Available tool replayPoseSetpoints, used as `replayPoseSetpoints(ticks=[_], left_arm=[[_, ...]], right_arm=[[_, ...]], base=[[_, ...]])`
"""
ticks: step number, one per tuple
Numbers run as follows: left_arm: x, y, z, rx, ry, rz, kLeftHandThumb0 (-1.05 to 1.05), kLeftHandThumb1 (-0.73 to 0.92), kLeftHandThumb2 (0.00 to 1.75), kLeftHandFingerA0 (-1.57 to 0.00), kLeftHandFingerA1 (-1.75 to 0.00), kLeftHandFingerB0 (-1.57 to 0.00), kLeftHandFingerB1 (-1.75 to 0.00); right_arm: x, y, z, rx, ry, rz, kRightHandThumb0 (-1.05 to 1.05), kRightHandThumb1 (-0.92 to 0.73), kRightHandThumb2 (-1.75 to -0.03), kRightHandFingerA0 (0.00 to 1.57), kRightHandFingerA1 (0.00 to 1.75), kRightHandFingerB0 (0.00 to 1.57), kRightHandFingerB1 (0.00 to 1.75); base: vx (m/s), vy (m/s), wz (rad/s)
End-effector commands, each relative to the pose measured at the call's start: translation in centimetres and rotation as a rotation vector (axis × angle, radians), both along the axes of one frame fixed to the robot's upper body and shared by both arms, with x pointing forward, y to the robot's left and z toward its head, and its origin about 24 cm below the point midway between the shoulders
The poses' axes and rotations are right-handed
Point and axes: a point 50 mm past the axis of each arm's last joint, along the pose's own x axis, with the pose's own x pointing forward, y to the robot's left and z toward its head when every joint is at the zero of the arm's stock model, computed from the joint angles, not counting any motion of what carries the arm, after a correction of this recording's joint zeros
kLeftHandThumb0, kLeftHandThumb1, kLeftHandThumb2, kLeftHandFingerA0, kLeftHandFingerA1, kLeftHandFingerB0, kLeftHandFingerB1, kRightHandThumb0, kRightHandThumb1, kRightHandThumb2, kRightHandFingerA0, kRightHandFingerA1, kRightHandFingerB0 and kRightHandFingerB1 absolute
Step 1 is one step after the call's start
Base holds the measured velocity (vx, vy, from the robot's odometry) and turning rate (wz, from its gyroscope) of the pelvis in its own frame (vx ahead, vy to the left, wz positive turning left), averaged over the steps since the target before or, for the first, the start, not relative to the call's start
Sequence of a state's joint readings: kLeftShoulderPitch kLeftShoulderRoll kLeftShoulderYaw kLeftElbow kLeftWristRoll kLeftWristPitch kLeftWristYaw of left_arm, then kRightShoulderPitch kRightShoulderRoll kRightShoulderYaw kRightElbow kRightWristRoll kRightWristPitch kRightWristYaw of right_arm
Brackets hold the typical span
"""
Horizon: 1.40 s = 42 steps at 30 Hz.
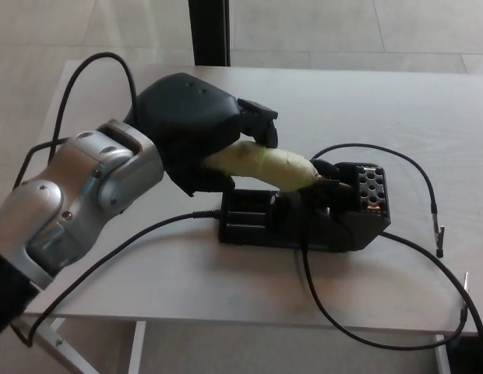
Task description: Use the left hand of the robot to grab the soldering gun kept on the middle of the table and pull it out of its base and keep it on the left side of the base
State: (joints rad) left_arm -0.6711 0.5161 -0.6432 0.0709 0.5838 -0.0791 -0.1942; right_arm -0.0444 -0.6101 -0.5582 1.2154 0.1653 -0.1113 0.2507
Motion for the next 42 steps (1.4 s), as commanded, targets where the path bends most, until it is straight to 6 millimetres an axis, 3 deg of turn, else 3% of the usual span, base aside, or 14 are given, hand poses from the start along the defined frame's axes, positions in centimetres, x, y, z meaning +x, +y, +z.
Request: replayPoseSetpoints(ticks=[1, 15, 19, 20, 23, 25, 28, 31, 33, 34, 35, 40, 41, 42], left_arm=[[-0.8, 0.6, -1.1, 0.025, -0.178, -0.102, -0.24, 0.54, 0.69, -1.0, -1.75, -0.84, -1.07], [0.5, 3.4, 3.0, 0.058, -0.243, -0.067, -0.24, 0.55, 0.68, -1.1, -1.72, -0.91, -0.82], [0.7, 4.7, 4.1, 0.082, -0.265, -0.057, -0.32, 0.46, 0.93, -1.3, -1.39, -0.92, -1.01], [0.7, 5.4, 4.7, 0.104, -0.268, -0.045, -0.21, 0.53, 0.8, -1.03, -1.75, -0.88, -1.19], [0.9, 6.5, 5.4, 0.076, -0.264, -0.025, -0.14, 0.51, 0.92, -1.05, -1.75, -0.88, -1.28], [0.8, 7.3, 5.8, 0.051, -0.243, 0.008, -0.25, 0.51, 1.04, -1.3, -1.4, -0.92, -1.07], [0.7, 8.1, 5.7, 0.017, -0.244, 0.021, -0.17, 0.59, 0.98, -1.01, -1.75, -0.79, -1.41], [-0.1, 9.0, 3.9, -0.053, -0.179, 0.068, -0.26, 0.51, 1.0, -1.26, -1.41, -0.94, -1.18], [-0.6, 9.3, 2.3, -0.131, -0.138, 0.102, -0.15, 0.63, 0.91, -0.97, -1.75, -0.82, -1.29], [-0.9, 9.5, 1.1, -0.193, -0.069, 0.143, -0.22, 0.62, 1.09, -1.21, -1.36, -0.87, -1.1], [-1.3, 9.5, 0.3, -0.198, -0.054, 0.159, -0.15, 0.68, 0.95, -0.92, -1.73, -0.77, -1.33], [-2.6, 9.0, -3.5, -0.277, 0.039, 0.195, -0.15, 0.65, 0.92, -0.94, -1.75, -0.81, -1.31], [-3.2, 8.8, -5.2, -0.287, 0.075, 0.191, -0.15, 0.63, 0.98, -0.94, -1.75, -0.78, -1.39], [-3.7, 8.5, -6.3, -0.29, 0.101, 0.186, -0.16, 0.61, 1.02, -0.95, -1.75, -0.8, -1.34]], right_arm=[[0.1, -1.0, 1.3, -0.042, -0.041, -0.02, -1.05, -0.64, -0.86, 1.01, 1.33, 0.09, 1.47], [0.3, -1.2, 1.5, -0.023, -0.062, -0.041, -1.05, -0.61, -0.88, 1.07, 1.29, 0.12, 1.44], [0.3, -1.1, 1.6, -0.032, -0.063, -0.017, -1.05, -0.57, -0.91, 1.06, 1.29, 0.11, 1.53], [0.4, -1.2, 1.6, -0.039, -0.056, -0.022, -1.05, -0.57, -0.92, 1.13, 1.24, 0.11, 1.54], [0.5, -1.2, 1.7, -0.045, -0.049, -0.02, -1.05, -0.59, -0.93, 1.1, 1.24, 0.08, 1.52], [0.5, -1.2, 1.6, -0.044, -0.046, -0.02, -1.05, -0.64, -0.84, 1.07, 1.29, 0.12, 1.46], [0.6, -1.2, 1.7, -0.032, -0.067, -0.026, -1.05, -0.63, -0.86, 1.02, 1.25, 0.12, 1.49], [0.6, -1.2, 1.6, -0.037, -0.058, -0.033, -1.05, -0.64, -0.82, 1.13, 1.23, 0.08, 1.47], [0.6, -1.2, 1.6, -0.033, -0.065, -0.04, -1.05, -0.45, -1.22, 1.13, 1.21, 0.25, 1.04], [0.5, -1.1, 1.6, -0.023, -0.072, -0.045, -1.05, -0.56, -0.92, 1.1, 1.25, 0.1, 1.51], [0.5, -1.1, 1.5, -0.019, -0.078, -0.04, -1.05, -0.64, -0.85, 1.03, 1.3, 0.1, 1.47], [0.7, -1.0, 1.5, -0.014, -0.076, -0.039, -1.02, -0.53, -0.95, 1.0, 1.24, 0.16, 1.45], [0.7, -1.0, 1.3, -0.005, -0.078, -0.047, -1.04, -0.44, -1.18, 1.04, 1.2, 0.29, 1.03], [0.7, -0.9, 1.3, -0.003, -0.079, -0.047, -1.02, -0.54, -0.94, 1.03, 1.23, 0.2, 1.44]], base=[[0.0, 0.0, 0.0], [0.0, 0.0, 0.0], [0.0, 0.0, 0.0], [0.0, 0.0, 0.0], [0.0, 0.0, 0.0], [0.0, 0.0, 0.0], [0.0, 0.0, 0.0], [0.0, 0.0, 0.0], [0.0, 0.0, 0.0], [0.0, 0.0, 0.0], [0.0, 0.0, 0.0], [0.0, 0.0, 0.0], [0.0, 0.0, 0.0], [0.0, 0.0, 0.0]])
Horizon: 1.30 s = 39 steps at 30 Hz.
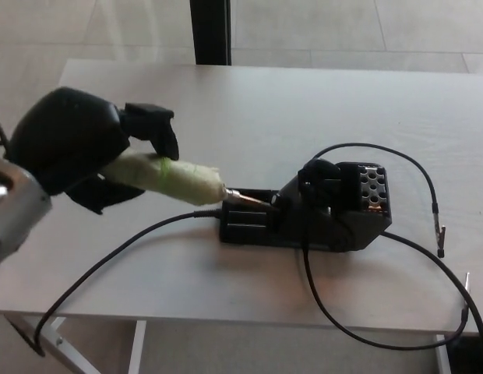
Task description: Use the left hand of the robot to grab the soldering gun kept on the middle of the table and pull it out of its base and keep it on the left side of the base
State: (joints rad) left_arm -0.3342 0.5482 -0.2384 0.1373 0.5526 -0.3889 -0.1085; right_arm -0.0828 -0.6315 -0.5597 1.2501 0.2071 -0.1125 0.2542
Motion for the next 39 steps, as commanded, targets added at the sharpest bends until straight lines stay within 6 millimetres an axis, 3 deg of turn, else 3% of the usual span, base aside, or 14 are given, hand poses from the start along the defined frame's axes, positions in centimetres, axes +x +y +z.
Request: replayPoseSetpoints(ticks=[1, 3, 4, 5, 8, 17, 18, 19, 23, 24, 26, 27, 30, 39], left_arm=[[-1.7, -0.3, -4.8, -0.083, 0.124, 0.039, -0.16, 0.61, 1.02, -0.95, -1.75, -0.8, -1.34], [-1.8, -0.5, -5.1, -0.072, 0.146, 0.047, -0.17, 0.64, 0.98, -0.92, -1.75, -0.78, -1.33], [-1.9, -0.8, -5.5, -0.071, 0.153, 0.051, -0.22, 0.6, 1.1, -1.18, -1.33, -0.85, -1.05], [-2.0, -1.1, -5.8, -0.088, 0.168, 0.048, -0.14, 0.6, 0.97, -1.1, -1.66, -0.84, -1.22], [-2.1, -1.2, -6.2, -0.122, 0.154, 0.042, -0.15, 0.66, 1.03, -0.93, -1.74, -0.76, -1.37], [-2.3, -1.8, -7.5, -0.129, 0.206, 0.053, -0.14, 0.68, 1.02, -0.91, -1.75, -0.77, -1.32], [-2.2, -1.8, -7.5, -0.096, 0.235, 0.061, -0.16, 0.7, 0.98, -0.89, -1.69, -0.76, -1.27], [-2.1, -1.8, -7.4, -0.085, 0.237, 0.065, -0.15, 0.68, 1.0, -0.91, -1.65, -0.78, -1.21], [-1.8, -1.7, -7.6, -0.013, 0.211, 0.091, -0.2, 0.71, 0.8, -0.94, -1.5, -0.63, -0.72], [-1.7, -1.6, -7.5, 0.101, 0.231, 0.107, -0.32, 0.75, 0.61, -0.62, -0.82, -0.34, -0.43], [-1.6, -1.5, -7.4, 0.25, 0.204, 0.103, -0.49, 0.66, 0.61, -0.15, -0.49, -0.1, -0.3], [-1.6, -1.4, -7.3, 0.299, 0.193, 0.103, -0.51, 0.64, 0.62, -0.04, -0.46, -0.08, -0.25], [-1.7, -1.3, -7.3, 0.419, 0.145, 0.109, -0.63, 0.66, 0.81, 0.0, -0.09, 0.0, -0.21], [-2.0, -0.9, -7.2, 0.488, 0.09, 0.135, -0.63, 0.63, 0.76, 0.0, 0.0, -0.03, -0.14]], right_arm=[[0.0, -0.5, 0.7, -0.018, -0.029, -0.016, -1.02, -0.54, -0.94, 1.03, 1.23, 0.2, 1.44], [0.2, -0.5, 0.7, -0.02, -0.035, -0.014, -1.02, -0.53, -0.96, 1.04, 1.22, 0.19, 1.46], [0.5, -0.5, 0.9, -0.024, -0.041, -0.014, -1.03, -0.53, -0.97, 1.05, 1.26, 0.2, 1.48], [0.7, -0.6, 1.1, -0.035, -0.035, -0.003, -1.05, -0.45, -1.21, 1.1, 1.25, 0.3, 1.06], [1.0, -0.5, 1.2, -0.032, -0.045, -0.001, -1.04, -0.55, -0.96, 1.0, 1.28, 0.16, 1.48], [1.5, -0.5, 1.4, -0.029, -0.062, -0.017, -1.05, -0.53, -0.95, 1.02, 1.29, 0.25, 1.48], [1.4, -0.5, 1.4, -0.027, -0.064, -0.014, -1.05, -0.43, -1.2, 1.09, 1.26, 0.35, 1.1], [1.5, -0.5, 1.4, -0.026, -0.065, -0.013, -1.04, -0.56, -0.96, 1.03, 1.3, 0.28, 1.44], [1.5, -0.6, 1.5, -0.034, -0.058, -0.015, -1.05, -0.55, -0.94, 1.07, 1.28, 0.28, 1.45], [1.4, -0.6, 1.5, -0.036, -0.052, -0.014, -1.03, -0.55, -0.98, 1.1, 1.24, 0.2, 1.48], [1.3, -0.6, 1.4, -0.034, -0.049, -0.016, -1.05, -0.56, -0.96, 1.08, 1.24, 0.18, 1.48], [1.3, -0.6, 1.4, -0.033, -0.052, -0.013, -1.05, -0.48, -1.25, 1.05, 1.21, 0.34, 1.09], [1.3, -0.7, 1.5, -0.035, -0.052, -0.014, -1.05, -0.49, -1.25, 1.12, 1.23, 0.33, 1.07], [1.3, -0.7, 1.5, -0.033, -0.05, -0.017, -1.05, -0.49, -1.25, 1.12, 1.22, 0.17, 0.97]], base=[[0.0, 0.0, 0.0], [0.0, 0.0, 0.0], [0.0, 0.0, 0.0], [0.0, 0.0, 0.0], [0.0, 0.0, 0.0], [0.0, 0.0, 0.0], [0.0, 0.0, 0.0], [0.0, 0.0, 0.0], [0.0, 0.0, 0.0], [0.0, 0.0, 0.0], [0.0, 0.0, 0.0], [0.0, 0.0, 0.0], [0.0, 0.0, 0.0], [0.0, 0.0, 0.0]])
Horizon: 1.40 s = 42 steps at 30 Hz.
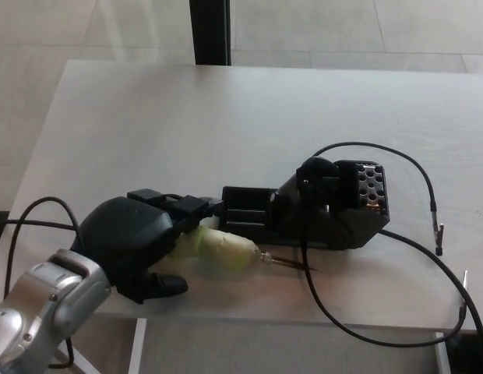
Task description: Use the left hand of the robot to grab the soldering gun kept on the middle of the table and pull it out of its base and keep it on the left side of the base
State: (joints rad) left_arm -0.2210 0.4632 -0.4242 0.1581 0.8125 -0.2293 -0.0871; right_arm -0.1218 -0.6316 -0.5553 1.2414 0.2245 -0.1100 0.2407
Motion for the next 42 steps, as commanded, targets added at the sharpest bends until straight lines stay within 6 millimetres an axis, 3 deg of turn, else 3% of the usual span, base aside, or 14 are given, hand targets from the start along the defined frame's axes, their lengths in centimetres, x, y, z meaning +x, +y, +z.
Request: replayPoseSetpoints(ticks=[1, 5, 8, 9, 11, 12, 15, 19, 20, 23, 24, 37, 41, 42], left_arm=[[0.4, 1.8, 0.6, 0.284, -0.092, 0.074, -0.78, 0.5, 0.85, 0.0, -0.23, 0.0, -0.05], [0.3, 2.0, 0.9, 0.282, -0.105, 0.068, -0.83, 0.53, 0.86, 0.0, -0.22, 0.0, -0.02], [0.0, 2.2, 1.5, 0.275, -0.105, 0.064, -0.87, 0.55, 0.86, 0.0, -0.2, 0.0, 0.0], [-0.3, 2.2, 2.7, 0.189, -0.056, 0.089, -0.69, 0.73, 0.62, 0.0, 0.0, 0.0, 0.0], [-0.7, 2.2, 3.9, 0.082, -0.008, 0.121, -0.7, 0.74, 0.63, 0.0, 0.0, 0.0, 0.0], [-1.1, 2.2, 5.2, -0.006, 0.029, 0.139, -0.71, 0.77, 0.66, 0.0, 0.0, 0.0, 0.0], [-3.0, 3.6, 10.4, -0.307, -0.006, 0.169, -0.7, 0.8, 0.64, 0.0, 0.0, 0.0, 0.0], [-4.3, 7.2, 13.6, -0.593, -0.047, 0.25, -0.71, 0.77, 0.66, 0.0, 0.0, 0.0, 0.0], [-4.6, 8.5, 14.3, -0.688, -0.059, 0.298, -0.72, 0.77, 0.63, 0.0, 0.0, 0.0, 0.0], [-6.0, 12.5, 15.4, -0.838, -0.087, 0.434, -0.73, 0.75, 0.62, 0.0, 0.0, 0.0, 0.0], [-7.3, 15.3, 14.8, -0.958, -0.093, 0.564, -0.88, 0.55, 0.87, 0.0, -0.24, 0.0, -0.12], [-21.8, 27.1, 0.4, -1.757, -0.146, 1.338, -0.76, 0.68, 0.6, 0.0, -0.44, 0.0, -0.45], [-23.7, 28.5, -2.8, -1.78, -0.214, 1.55, -0.66, 0.67, 0.52, 0.0, -0.4, 0.0, -0.16], [-23.6, 28.7, -3.8, -1.75, -0.208, 1.653, -0.65, 0.67, 0.56, 0.0, -0.46, 0.0, -0.24]], right_arm=[[-0.2, -0.8, 0.8, -0.024, -0.002, -0.013, -1.05, -0.49, -1.24, 1.02, 1.18, 0.14, 0.96], [-0.3, -0.8, 0.8, -0.028, 0.002, -0.013, -1.05, -0.65, -0.78, 1.07, 1.29, 0.0, 1.46], [-0.5, -0.7, 0.6, -0.012, -0.007, -0.013, -1.05, -0.63, -0.79, 1.03, 1.33, 0.0, 1.43], [-0.5, -0.7, 0.6, -0.012, -0.001, -0.016, -1.04, -0.48, -1.23, 1.01, 1.19, 0.05, 0.89], [-0.5, -0.7, 0.6, -0.015, 0.006, -0.013, -1.05, -0.56, -0.91, 1.04, 1.26, 0.0, 1.47], [-0.6, -0.7, 0.6, -0.019, 0.01, -0.004, -1.05, -0.47, -1.22, 0.99, 1.18, 0.01, 0.88], [-0.3, -0.6, 0.7, -0.016, -0.002, 0.001, -1.05, -0.61, -0.79, 0.98, 1.3, 0.0, 1.43], [-0.5, -0.7, 0.7, -0.027, 0.015, 0.005, -1.05, -0.46, -1.22, 0.95, 1.18, 0.02, 0.89], [-0.5, -0.8, 0.8, -0.026, 0.012, 0.006, -1.05, -0.55, -0.92, 1.04, 1.25, 0.0, 1.46], [-0.5, -0.9, 0.9, -0.028, 0.008, 0.005, -1.05, -0.47, -1.23, 0.99, 1.19, 0.01, 0.88], [-0.5, -0.9, 0.9, -0.029, 0.01, 0.006, -1.05, -0.63, -0.78, 0.97, 1.33, 0.0, 1.42], [0.2, -0.7, 1.0, -0.025, 0.004, 0.011, -1.05, -0.45, -1.22, 0.96, 1.19, 0.04, 0.91], [0.2, -0.7, 1.0, -0.029, 0.005, 0.019, -1.05, -0.55, -0.91, 1.03, 1.29, 0.0, 1.49], [0.2, -0.7, 1.0, -0.027, 0.009, 0.021, -1.05, -0.44, -1.22, 0.98, 1.2, 0.01, 0.89]], base=[[0.0, 0.0, 0.0], [0.0, 0.0, 0.0], [0.0, 0.0, 0.0], [0.0, 0.0, 0.0], [0.0, 0.0, 0.0], [0.0, 0.0, 0.0], [0.0, 0.0, 0.0], [0.0, 0.0, 0.0], [0.0, 0.0, 0.0], [0.0, 0.0, 0.0], [0.0, 0.0, 0.0], [0.0, 0.0, 0.0], [0.0, 0.0, 0.0], [0.0, 0.0, 0.0]])
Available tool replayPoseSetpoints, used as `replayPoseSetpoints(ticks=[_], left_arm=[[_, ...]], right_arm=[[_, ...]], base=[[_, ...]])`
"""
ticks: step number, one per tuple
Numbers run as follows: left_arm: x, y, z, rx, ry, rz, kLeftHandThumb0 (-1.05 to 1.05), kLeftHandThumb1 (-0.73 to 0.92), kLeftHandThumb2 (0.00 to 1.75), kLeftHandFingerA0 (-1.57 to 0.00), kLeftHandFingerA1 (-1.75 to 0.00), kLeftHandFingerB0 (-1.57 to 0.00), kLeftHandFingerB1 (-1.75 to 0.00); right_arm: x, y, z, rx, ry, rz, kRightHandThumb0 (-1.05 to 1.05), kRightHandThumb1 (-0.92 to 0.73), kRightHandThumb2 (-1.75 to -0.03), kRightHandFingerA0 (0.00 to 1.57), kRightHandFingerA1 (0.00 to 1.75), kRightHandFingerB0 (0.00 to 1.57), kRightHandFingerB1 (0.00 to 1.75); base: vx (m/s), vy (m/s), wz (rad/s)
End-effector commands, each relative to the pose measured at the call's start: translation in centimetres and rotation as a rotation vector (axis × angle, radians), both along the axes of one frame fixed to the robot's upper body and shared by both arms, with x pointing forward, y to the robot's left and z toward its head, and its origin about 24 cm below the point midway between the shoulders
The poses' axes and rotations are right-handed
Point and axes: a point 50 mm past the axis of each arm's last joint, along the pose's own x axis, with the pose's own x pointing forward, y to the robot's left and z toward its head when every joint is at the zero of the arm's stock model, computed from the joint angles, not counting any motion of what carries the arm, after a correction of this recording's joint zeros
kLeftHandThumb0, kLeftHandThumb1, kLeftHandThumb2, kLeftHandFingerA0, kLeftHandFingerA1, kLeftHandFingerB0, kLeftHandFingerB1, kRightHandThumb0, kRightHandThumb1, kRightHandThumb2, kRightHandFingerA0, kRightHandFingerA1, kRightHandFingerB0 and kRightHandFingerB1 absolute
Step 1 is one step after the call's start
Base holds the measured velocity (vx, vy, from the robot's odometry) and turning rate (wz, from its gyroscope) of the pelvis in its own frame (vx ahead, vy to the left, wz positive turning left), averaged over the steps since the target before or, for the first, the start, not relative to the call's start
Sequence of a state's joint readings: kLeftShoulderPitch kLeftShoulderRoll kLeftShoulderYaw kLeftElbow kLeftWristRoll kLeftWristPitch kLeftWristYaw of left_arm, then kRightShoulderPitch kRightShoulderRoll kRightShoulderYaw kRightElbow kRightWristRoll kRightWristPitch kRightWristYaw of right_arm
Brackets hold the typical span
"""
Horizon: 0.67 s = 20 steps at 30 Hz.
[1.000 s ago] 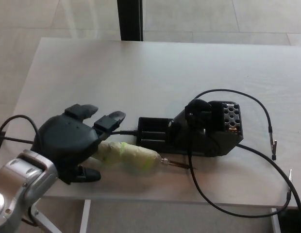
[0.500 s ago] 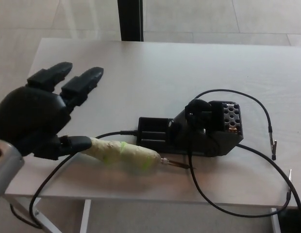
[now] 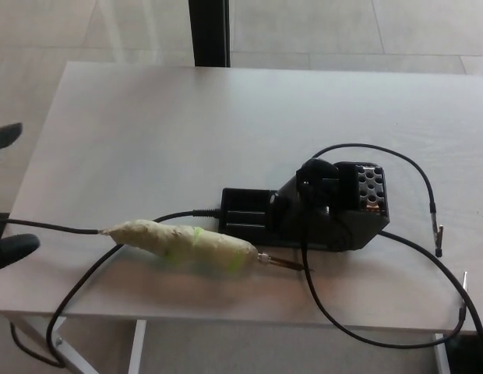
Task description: Use the left hand of the robot to grab the soldering gun kept on the middle of the table and pull it out of its base and keep it on the left side of the base
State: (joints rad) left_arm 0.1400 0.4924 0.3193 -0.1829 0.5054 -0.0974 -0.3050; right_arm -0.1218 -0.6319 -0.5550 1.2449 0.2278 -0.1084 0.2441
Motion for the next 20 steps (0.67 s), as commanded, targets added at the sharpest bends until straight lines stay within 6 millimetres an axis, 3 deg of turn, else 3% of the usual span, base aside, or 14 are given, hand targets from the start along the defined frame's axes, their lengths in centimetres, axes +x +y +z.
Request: replayPoseSetpoints(ticks=[1, 2, 4, 7, 8, 10, 11, 12, 14, 15, 17, 18, 19, 20], left_arm=[[-18.4, 15.2, -11.8, -1.389, -0.348, 1.131, -0.65, 0.67, 0.56, 0.0, -0.46, 0.0, -0.24], [-18.0, 15.0, -11.9, -1.359, -0.311, 1.136, -0.66, 0.65, 0.6, 0.0, -0.5, 0.0, -0.32], [-17.5, 14.7, -12.1, -1.317, -0.264, 1.138, -0.66, 0.65, 0.6, 0.0, -0.5, 0.0, -0.32], [-16.1, 14.1, -13.2, -1.153, -0.043, 1.169, -0.64, 0.69, 0.61, 0.0, -0.55, 0.0, -0.36], [-15.7, 13.3, -14.7, -1.028, 0.149, 1.196, -0.61, 0.71, 0.62, 0.0, -0.65, 0.0, -0.38], [-15.8, 12.5, -16.1, -0.996, 0.257, 1.202, -0.61, 0.69, 0.61, 0.0, -0.66, 0.0, -0.37], [-16.2, 11.6, -17.3, -0.918, 0.391, 1.195, -0.63, 0.64, 0.61, 0.0, -0.71, 0.0, -0.38], [-16.4, 11.0, -17.8, -0.857, 0.459, 1.174, -0.63, 0.64, 0.61, 0.0, -0.81, 0.0, -0.46], [-16.9, 9.7, -18.3, -0.823, 0.501, 1.118, -0.59, 0.64, 0.57, 0.0, -0.89, 0.0, -0.61], [-16.9, 9.6, -18.3, -0.823, 0.494, 1.107, -0.62, 0.52, 0.83, -0.02, -0.73, 0.0, -0.61], [-17.1, 10.0, -18.2, -0.835, 0.459, 1.101, -0.64, 0.53, 0.85, -0.02, -0.73, -0.01, -0.63], [-17.1, 10.3, -18.1, -0.872, 0.431, 1.127, -0.38, 0.57, 1.1, -0.15, -0.66, -0.08, -0.6], [-17.2, 10.6, -18.0, -0.92, 0.388, 1.172, -0.57, 0.7, 0.57, -0.19, -0.94, -0.12, -0.75], [-17.2, 10.6, -18.0, -0.919, 0.39, 1.173, -0.57, 0.7, 0.57, -0.19, -0.94, -0.12, -0.75]], right_arm=[[0.3, -0.7, 1.1, -0.033, 0.008, 0.022, -1.05, -0.44, -1.22, 0.98, 1.2, 0.01, 0.89], [0.3, -0.7, 1.0, -0.033, 0.009, 0.022, -1.05, -0.58, -0.83, 0.98, 1.28, 0.0, 1.49], [0.2, -0.7, 1.0, -0.034, 0.011, 0.022, -1.05, -0.58, -0.83, 0.98, 1.28, 0.0, 1.49], [0.0, -0.6, 0.9, -0.031, 0.009, 0.015, -1.05, -0.56, -0.9, 1.04, 1.27, 0.0, 1.49], [0.0, -0.6, 0.9, -0.035, 0.014, 0.016, -1.05, -0.46, -1.22, 0.95, 1.19, 0.04, 0.91], [0.0, -0.7, 0.9, -0.029, 0.012, 0.014, -1.05, -0.46, -1.22, 0.95, 1.18, 0.04, 0.9], [-0.1, -0.7, 0.8, -0.024, 0.01, 0.01, -1.05, -0.46, -1.22, 0.93, 1.17, 0.04, 0.9], [-0.1, -0.7, 0.8, -0.021, 0.008, 0.01, -1.05, -0.63, -0.77, 0.99, 1.31, 0.0, 1.39], [0.0, -0.7, 0.9, -0.027, 0.014, 0.018, -1.05, -0.63, -0.79, 1.0, 1.3, 0.0, 1.4], [0.0, -0.6, 0.9, -0.029, 0.015, 0.017, -1.05, -0.58, -0.84, 1.03, 1.27, 0.0, 1.46], [-0.1, -0.6, 0.7, -0.029, 0.015, 0.012, -1.05, -0.64, -0.76, 1.05, 1.27, 0.0, 1.4], [-0.2, -0.6, 0.8, -0.03, 0.013, 0.018, -1.05, -0.6, -0.82, 1.03, 1.25, 0.0, 1.49], [-0.3, -0.6, 0.7, -0.02, 0.007, 0.013, -1.05, -0.59, -0.81, 1.03, 1.27, 0.0, 1.45], [-0.4, -0.7, 0.7, -0.019, 0.009, 0.011, -1.05, -0.59, -0.81, 1.03, 1.27, 0.0, 1.45]], base=[[0.0, 0.0, 0.0], [0.0, 0.0, 0.0], [0.0, 0.0, 0.0], [0.0, 0.0, 0.0], [0.0, 0.0, 0.0], [0.0, 0.0, 0.0], [0.0, 0.0, 0.0], [0.0, 0.0, 0.0], [0.0, 0.0, 0.0], [0.0, 0.0, 0.0], [0.0, 0.0, 0.0], [0.0, 0.0, 0.0], [0.0, 0.0, 0.0], [0.0, 0.0, 0.0]])
